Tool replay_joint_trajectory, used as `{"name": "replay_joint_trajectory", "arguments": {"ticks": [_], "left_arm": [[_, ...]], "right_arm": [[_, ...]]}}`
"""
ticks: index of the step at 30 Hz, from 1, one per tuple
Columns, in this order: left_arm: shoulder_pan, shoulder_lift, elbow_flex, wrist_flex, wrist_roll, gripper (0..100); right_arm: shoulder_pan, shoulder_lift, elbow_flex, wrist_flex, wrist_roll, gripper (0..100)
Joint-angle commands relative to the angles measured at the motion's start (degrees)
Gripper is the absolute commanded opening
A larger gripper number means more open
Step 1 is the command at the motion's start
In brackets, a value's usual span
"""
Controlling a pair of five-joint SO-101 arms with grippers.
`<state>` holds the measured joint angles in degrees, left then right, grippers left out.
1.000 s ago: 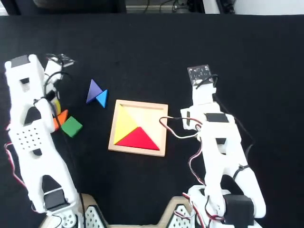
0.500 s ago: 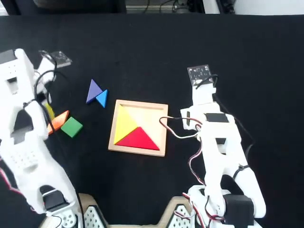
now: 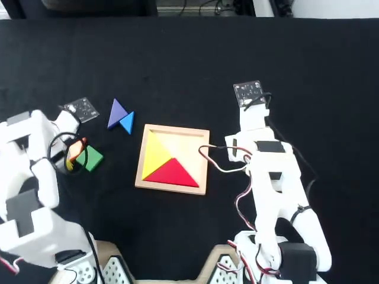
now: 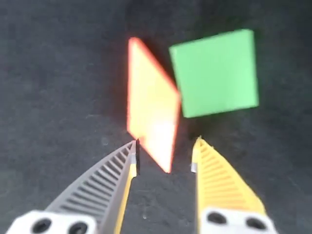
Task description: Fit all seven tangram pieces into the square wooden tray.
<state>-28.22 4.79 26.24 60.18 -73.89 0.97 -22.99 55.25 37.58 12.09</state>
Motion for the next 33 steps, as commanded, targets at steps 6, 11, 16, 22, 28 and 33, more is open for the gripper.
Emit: {"name": "replay_joint_trajectory", "arguments": {"ticks": [6,11,16,22,28,33], "left_arm": [[2.4,-5.4,2.3,-5.1,2.4,22],[5.5,-3.5,-0.7,0.9,1.5,22],[5.8,0.1,-3.6,1.1,1.0,22],[5.8,5.0,-7.9,1.6,-0.4,22],[5.6,7.0,-9.6,1.8,-3.6,22],[4.5,8.8,-10.2,6.5,-9.4,22]], "right_arm": [[-1.6,-1.6,0.0,-1.1,0.4,1.1],[-2.3,-1.5,1.5,-3.4,1.1,1.1],[-2.4,-1.5,1.5,-3.4,2.9,1.1],[-2.4,-1.5,1.5,-3.4,3.1,1.1],[-2.4,-1.5,1.5,-3.4,3.1,1.1],[-2.4,-1.5,1.6,-3.4,3.2,1.1]]}}
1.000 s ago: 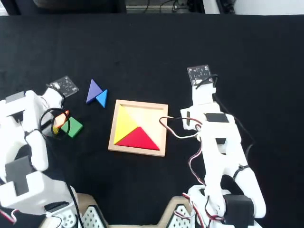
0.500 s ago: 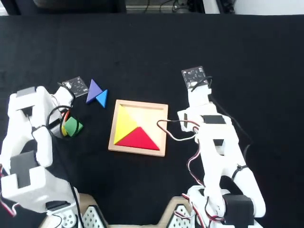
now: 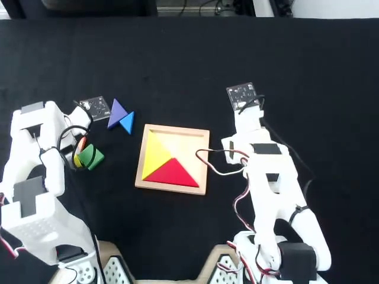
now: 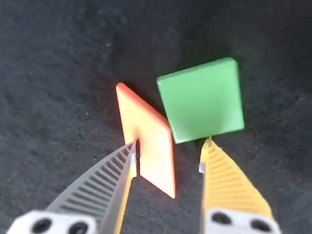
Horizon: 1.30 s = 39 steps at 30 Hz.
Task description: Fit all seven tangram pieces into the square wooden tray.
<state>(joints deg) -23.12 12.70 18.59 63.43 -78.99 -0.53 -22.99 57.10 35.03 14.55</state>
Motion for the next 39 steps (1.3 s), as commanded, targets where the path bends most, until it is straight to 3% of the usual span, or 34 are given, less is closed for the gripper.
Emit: {"name": "replay_joint_trajectory", "arguments": {"ticks": [1,14,39], "left_arm": [[-0.8,1.6,-3.2,3.3,-4.5,22],[-4.2,15.0,-18.5,9.2,-5.7,20],[-2.8,13.0,-17.9,10.6,1.6,20]], "right_arm": [[-0.9,-1.5,-0.2,-0.9,0.7,1.1],[-0.9,-1.5,-0.2,-0.7,0.7,1.1],[-0.9,-1.6,-0.2,-0.4,0.7,1.1]]}}
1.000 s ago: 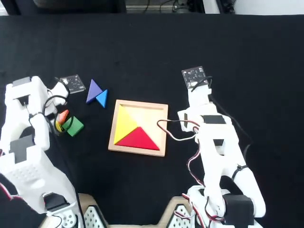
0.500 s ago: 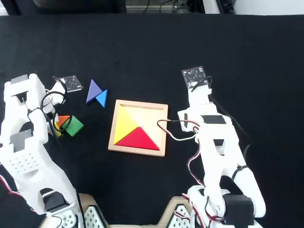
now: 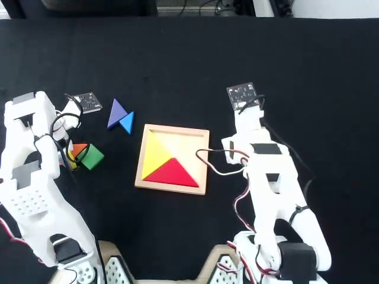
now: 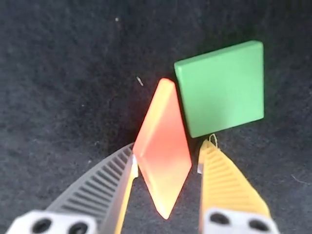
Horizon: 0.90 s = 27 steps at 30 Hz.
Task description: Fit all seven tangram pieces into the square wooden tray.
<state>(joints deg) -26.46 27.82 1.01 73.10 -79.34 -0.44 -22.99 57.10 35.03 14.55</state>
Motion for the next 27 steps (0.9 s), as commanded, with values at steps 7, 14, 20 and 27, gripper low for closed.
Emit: {"name": "replay_joint_trajectory", "arguments": {"ticks": [7,14,20,27], "left_arm": [[0.9,-2.1,-0.2,3.3,2.0,20],[1.4,-2.2,-0.7,5.1,2.1,16],[1.6,-2.2,-0.7,4.9,2.0,13],[1.5,-2.2,-0.8,5.1,2.0,13]], "right_arm": [[-1.0,-1.6,-0.2,-0.4,0.7,1.1],[-1.0,-1.6,-0.2,-0.4,0.7,1.1],[-1.0,-1.6,-0.2,-0.4,0.7,1.1],[-1.0,-1.7,-0.2,-0.4,0.7,1.1]]}}
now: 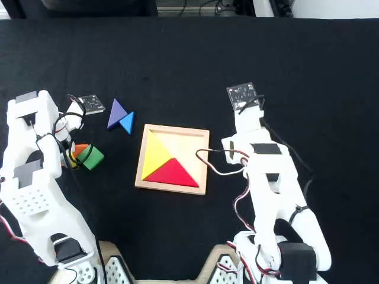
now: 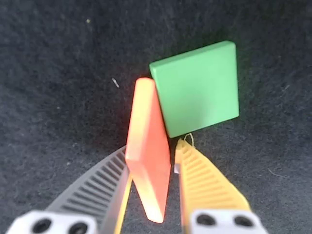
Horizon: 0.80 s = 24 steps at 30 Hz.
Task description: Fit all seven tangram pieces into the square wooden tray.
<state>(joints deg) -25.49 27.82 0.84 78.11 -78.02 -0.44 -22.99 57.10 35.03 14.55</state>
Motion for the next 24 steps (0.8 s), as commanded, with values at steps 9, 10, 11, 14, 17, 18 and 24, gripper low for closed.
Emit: {"name": "replay_joint_trajectory", "arguments": {"ticks": [9,10,11,14,17,18,24], "left_arm": [[0.2,-2.2,-3.9,4.1,0.4,12],[0.2,-2.2,-4.4,4.8,0.3,10],[0.3,-2.2,-4.9,5.5,0.3,7],[0.7,-2.2,-6.1,7.7,0.3,3],[0.7,-2.2,-6.1,7.8,0.3,4],[0.7,-2.2,-6.1,7.9,0.3,4],[0.9,-5.1,-12.7,13.4,4.8,3]], "right_arm": [[-1.0,-1.7,-0.2,-0.4,0.7,1.1],[-1.0,-1.7,-0.2,-0.4,0.7,1.1],[-1.0,-1.7,-0.2,-0.4,0.7,1.1],[-1.0,-1.7,-0.2,-0.4,0.7,1.1],[-1.0,-1.7,-0.2,-0.4,0.7,1.1],[-1.0,-1.7,-0.2,-0.4,0.7,1.1],[-1.0,-1.9,-0.2,-0.4,0.7,1.1]]}}
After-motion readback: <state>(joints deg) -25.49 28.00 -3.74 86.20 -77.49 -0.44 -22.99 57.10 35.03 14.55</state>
